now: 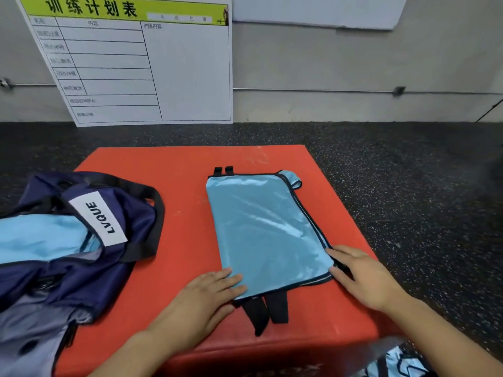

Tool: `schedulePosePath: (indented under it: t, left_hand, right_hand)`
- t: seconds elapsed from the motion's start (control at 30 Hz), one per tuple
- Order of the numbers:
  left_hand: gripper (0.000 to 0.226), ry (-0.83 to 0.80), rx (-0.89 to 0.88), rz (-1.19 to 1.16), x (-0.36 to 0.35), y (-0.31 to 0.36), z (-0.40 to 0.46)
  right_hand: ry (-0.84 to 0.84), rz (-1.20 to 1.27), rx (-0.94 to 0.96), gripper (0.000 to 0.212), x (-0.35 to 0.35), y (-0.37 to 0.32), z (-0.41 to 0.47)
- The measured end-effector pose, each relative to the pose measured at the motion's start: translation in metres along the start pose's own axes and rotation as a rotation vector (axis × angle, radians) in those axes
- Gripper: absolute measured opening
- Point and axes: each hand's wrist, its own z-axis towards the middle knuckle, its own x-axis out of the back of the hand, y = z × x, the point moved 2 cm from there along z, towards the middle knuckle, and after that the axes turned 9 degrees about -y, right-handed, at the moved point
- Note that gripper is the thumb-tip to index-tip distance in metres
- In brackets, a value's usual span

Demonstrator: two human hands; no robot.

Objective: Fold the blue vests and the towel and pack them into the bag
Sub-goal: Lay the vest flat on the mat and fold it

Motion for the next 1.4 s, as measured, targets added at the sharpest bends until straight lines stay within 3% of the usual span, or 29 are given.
schedulePosePath:
  t: [0.2, 0.33, 0.4, 0.8, 0.97, 1.23, 1.4]
  left_hand:
    - [0.028, 0.164, 0.035, -0.046, 0.001, 0.005, 0.003]
    - [0.032, 0.198, 0.016, -0.057, 0.001, 0.000, -0.012]
    - [0.039, 0.204, 0.013, -0.087, 0.005, -0.005, -0.026]
    - [0.032, 0.100, 0.067, -0.112, 0.025, -0.015, -0.097]
    - [0.041, 0.087, 0.104, -0.309, 0.027, -0.014, -0.105]
    - [0.022, 0.157, 0.106, -0.498, 0.036, -0.023, -0.081]
    - [0.020, 0.116, 0.238, -0.870, 0.043, -0.031, -0.056]
  right_hand:
    - [0.019, -0.001, 0.020, 0.055, -0.001, -0.005, -0.031]
    - [0.057, 0.017, 0.081, 0.046, -0.002, -0.009, -0.043]
    - [0.062, 0.029, 0.136, 0.045, -0.002, -0.011, -0.049]
    - [0.076, 0.022, 0.422, 0.043, -0.013, -0.054, -0.057]
    - [0.098, 0.038, 0.449, 0.040, -0.015, -0.056, -0.054]
    - [0.125, 0.134, 0.471, 0.019, -0.015, -0.058, -0.044]
    - [0.043, 0.349, 0.414, 0.023, -0.014, -0.052, -0.027]
